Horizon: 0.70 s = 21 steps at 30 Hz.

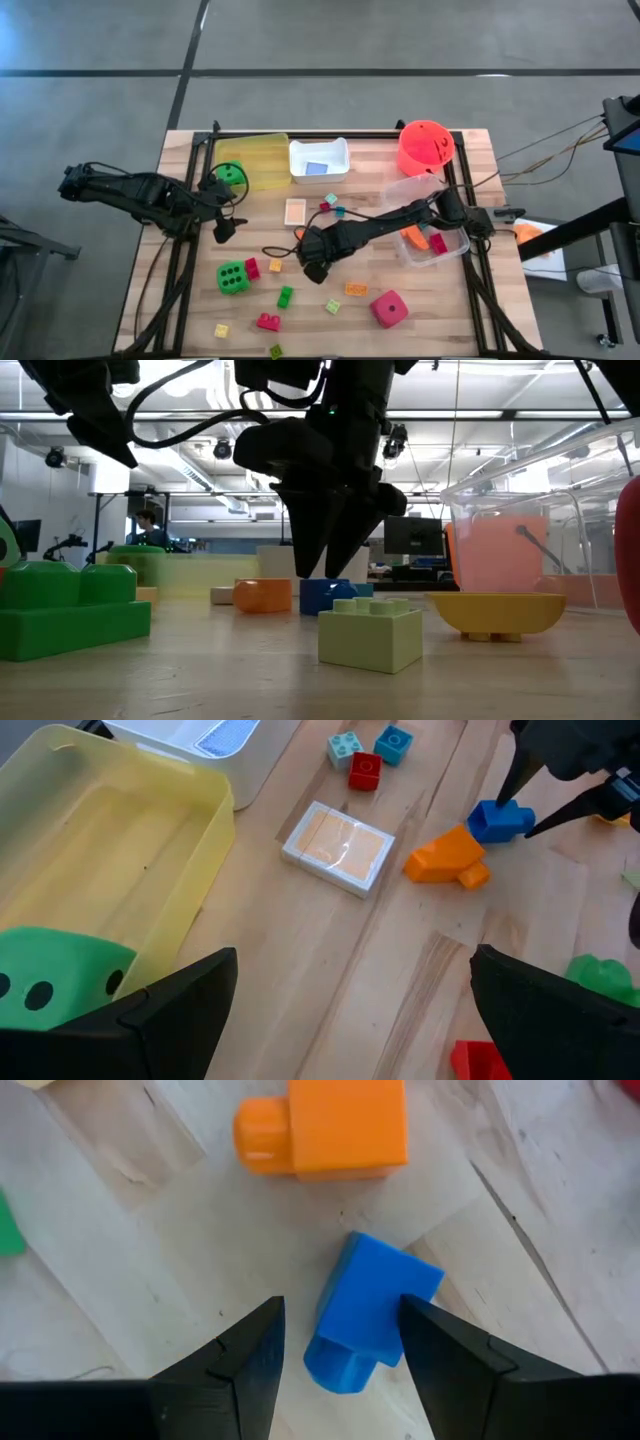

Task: Pick & Place Toys
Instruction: Put the dark blue game piece into the transparent bin

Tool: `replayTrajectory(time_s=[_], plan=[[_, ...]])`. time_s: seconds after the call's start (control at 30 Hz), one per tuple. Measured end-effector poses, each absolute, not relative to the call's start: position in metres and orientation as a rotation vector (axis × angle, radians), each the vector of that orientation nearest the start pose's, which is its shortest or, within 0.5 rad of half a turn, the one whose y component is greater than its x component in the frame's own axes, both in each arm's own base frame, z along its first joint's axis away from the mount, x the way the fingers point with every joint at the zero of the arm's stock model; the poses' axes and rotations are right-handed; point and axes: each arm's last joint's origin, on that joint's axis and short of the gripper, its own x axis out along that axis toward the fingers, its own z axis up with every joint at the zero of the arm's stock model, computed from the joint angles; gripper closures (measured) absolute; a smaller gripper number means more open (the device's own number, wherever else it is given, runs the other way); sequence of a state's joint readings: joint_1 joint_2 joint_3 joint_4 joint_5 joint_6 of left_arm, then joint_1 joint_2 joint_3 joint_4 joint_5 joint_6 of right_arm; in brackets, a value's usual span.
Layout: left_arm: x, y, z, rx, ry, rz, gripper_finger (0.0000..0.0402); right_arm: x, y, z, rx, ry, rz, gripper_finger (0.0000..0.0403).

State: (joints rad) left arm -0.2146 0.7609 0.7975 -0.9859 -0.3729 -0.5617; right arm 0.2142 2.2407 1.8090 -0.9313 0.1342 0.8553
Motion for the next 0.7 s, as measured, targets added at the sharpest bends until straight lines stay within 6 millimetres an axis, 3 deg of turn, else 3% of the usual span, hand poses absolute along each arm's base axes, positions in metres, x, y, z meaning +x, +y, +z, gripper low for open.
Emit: replayTrajectory(time_s=[0.7], plan=[[0.126, -0.017, 0.277, -0.265, 0.833, 0.393, 0.0016, 0.439, 0.092, 0.179, 0.443, 1.278, -0.504, 0.0209]])
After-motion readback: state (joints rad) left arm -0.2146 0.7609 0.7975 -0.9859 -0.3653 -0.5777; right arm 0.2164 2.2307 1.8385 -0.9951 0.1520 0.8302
